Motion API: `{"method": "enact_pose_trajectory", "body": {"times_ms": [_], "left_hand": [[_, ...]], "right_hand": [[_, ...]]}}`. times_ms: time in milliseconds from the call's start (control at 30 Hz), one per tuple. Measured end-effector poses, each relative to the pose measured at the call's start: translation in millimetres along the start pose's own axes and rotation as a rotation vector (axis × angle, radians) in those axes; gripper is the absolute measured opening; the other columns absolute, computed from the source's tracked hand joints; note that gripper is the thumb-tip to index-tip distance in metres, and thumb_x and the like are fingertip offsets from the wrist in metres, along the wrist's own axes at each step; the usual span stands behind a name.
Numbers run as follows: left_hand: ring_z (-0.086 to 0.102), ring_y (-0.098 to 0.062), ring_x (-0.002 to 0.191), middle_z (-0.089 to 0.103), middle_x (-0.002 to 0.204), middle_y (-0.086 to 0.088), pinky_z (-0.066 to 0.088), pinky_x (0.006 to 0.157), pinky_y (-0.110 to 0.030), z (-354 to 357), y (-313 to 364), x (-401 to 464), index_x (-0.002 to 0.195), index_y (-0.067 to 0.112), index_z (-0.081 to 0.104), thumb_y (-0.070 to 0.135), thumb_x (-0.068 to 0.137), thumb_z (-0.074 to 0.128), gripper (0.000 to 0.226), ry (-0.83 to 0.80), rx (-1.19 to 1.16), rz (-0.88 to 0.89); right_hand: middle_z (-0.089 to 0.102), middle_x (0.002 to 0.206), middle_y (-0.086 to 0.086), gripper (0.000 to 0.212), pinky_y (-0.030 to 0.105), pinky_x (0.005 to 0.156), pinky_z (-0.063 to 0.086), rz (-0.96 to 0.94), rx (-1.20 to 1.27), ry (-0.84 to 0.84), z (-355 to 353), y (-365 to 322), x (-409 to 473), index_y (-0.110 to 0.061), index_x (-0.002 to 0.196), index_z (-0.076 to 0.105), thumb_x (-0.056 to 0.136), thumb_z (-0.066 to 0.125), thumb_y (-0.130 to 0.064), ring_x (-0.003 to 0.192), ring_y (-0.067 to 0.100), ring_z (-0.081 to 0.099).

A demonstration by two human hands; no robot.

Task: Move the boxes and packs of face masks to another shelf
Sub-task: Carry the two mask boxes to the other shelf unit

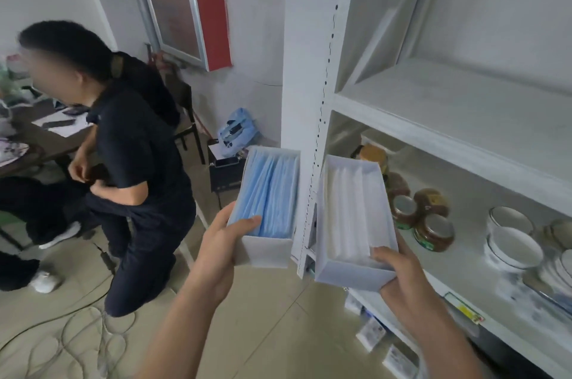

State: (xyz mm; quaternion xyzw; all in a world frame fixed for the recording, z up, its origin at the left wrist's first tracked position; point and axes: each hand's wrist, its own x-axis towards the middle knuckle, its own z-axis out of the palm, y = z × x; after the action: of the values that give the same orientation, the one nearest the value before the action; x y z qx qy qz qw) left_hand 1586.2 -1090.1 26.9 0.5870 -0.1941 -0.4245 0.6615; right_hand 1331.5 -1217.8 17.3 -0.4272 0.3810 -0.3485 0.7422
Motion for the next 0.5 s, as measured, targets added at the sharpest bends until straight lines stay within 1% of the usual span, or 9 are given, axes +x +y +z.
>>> {"method": "enact_pose_trajectory", "body": {"times_ms": [67,133,167,233,267,300,367,433,500], "left_hand": [[0.068,-0.033,0.114,0.073,0.122,-0.005,0.048,0.104,-0.062,12.2,16.9,28.0,0.123,0.035,0.067,0.031,0.074,0.080,0.051,-0.065,-0.004,-0.006],[0.068,-0.032,0.116,0.072,0.125,-0.005,0.048,0.104,-0.062,26.0,34.2,51.6,0.127,0.036,0.066,0.032,0.074,0.081,0.055,-0.149,-0.004,-0.001],[0.068,-0.032,0.116,0.071,0.127,-0.005,0.049,0.104,-0.060,32.9,42.0,64.8,0.128,0.037,0.065,0.031,0.074,0.080,0.056,-0.196,-0.003,0.006],[0.068,-0.030,0.118,0.070,0.130,-0.006,0.052,0.102,-0.055,48.4,57.0,93.5,0.130,0.037,0.064,0.028,0.078,0.078,0.055,-0.284,-0.010,0.022],[0.068,-0.030,0.118,0.069,0.131,-0.007,0.054,0.098,-0.052,56.3,64.8,108.3,0.130,0.036,0.064,0.026,0.079,0.077,0.054,-0.321,-0.019,0.029],[0.068,-0.029,0.117,0.070,0.130,-0.007,0.056,0.093,-0.047,64.0,72.3,123.7,0.130,0.035,0.065,0.026,0.079,0.077,0.053,-0.355,-0.024,0.033],[0.068,-0.029,0.117,0.069,0.130,-0.008,0.057,0.087,-0.040,79.3,86.4,151.5,0.130,0.034,0.065,0.026,0.080,0.076,0.052,-0.435,-0.033,0.044],[0.066,-0.031,0.121,0.068,0.133,-0.009,0.055,0.094,-0.047,94.0,98.6,176.7,0.133,0.031,0.063,0.025,0.081,0.076,0.054,-0.521,-0.029,0.051],[0.064,-0.033,0.123,0.067,0.134,-0.011,0.050,0.102,-0.054,111.7,109.6,199.9,0.135,0.027,0.062,0.023,0.080,0.077,0.058,-0.588,-0.026,0.042]], "right_hand": [[0.074,0.109,0.011,0.055,0.035,0.063,0.058,-0.023,0.003,0.020,2.6,-20.0,21.3,-0.019,0.135,0.059,0.082,0.060,-0.003,0.091,0.028,0.073],[0.074,0.109,0.010,0.064,0.037,0.069,0.057,-0.049,0.003,0.028,4.5,-41.9,35.4,-0.018,0.136,0.058,0.073,0.064,-0.009,0.095,0.028,0.072],[0.075,0.105,0.009,0.066,0.038,0.070,0.057,-0.071,-0.005,0.034,4.9,-52.7,41.7,-0.015,0.136,0.057,0.071,0.064,-0.010,0.094,0.027,0.072],[0.077,0.092,0.002,0.058,0.039,0.071,0.055,-0.133,-0.058,0.087,5.4,-71.2,54.7,-0.009,0.137,0.053,0.080,0.063,-0.007,0.084,0.019,0.074],[0.077,0.088,0.000,0.048,0.038,0.070,0.054,-0.167,-0.070,0.110,5.2,-79.7,61.5,-0.009,0.134,0.054,0.087,0.060,-0.003,0.079,0.017,0.074],[0.076,0.084,0.001,0.039,0.035,0.066,0.056,-0.193,-0.065,0.136,7.3,-89.1,67.1,-0.009,0.127,0.058,0.091,0.055,0.003,0.075,0.016,0.074],[0.073,0.072,-0.001,0.033,0.025,0.053,0.055,-0.254,-0.022,0.200,14.1,-109.3,76.2,-0.011,0.107,0.064,0.085,0.052,0.010,0.063,0.014,0.072],[0.070,0.069,-0.001,0.034,0.027,0.046,0.053,-0.312,0.030,0.229,21.0,-131.8,85.7,-0.016,0.102,0.066,0.072,0.058,-0.003,0.058,0.018,0.070],[0.070,0.070,0.001,0.040,0.032,0.046,0.052,-0.369,0.004,0.273,24.0,-153.7,98.3,-0.022,0.102,0.070,0.065,0.063,-0.010,0.058,0.019,0.069]]}}
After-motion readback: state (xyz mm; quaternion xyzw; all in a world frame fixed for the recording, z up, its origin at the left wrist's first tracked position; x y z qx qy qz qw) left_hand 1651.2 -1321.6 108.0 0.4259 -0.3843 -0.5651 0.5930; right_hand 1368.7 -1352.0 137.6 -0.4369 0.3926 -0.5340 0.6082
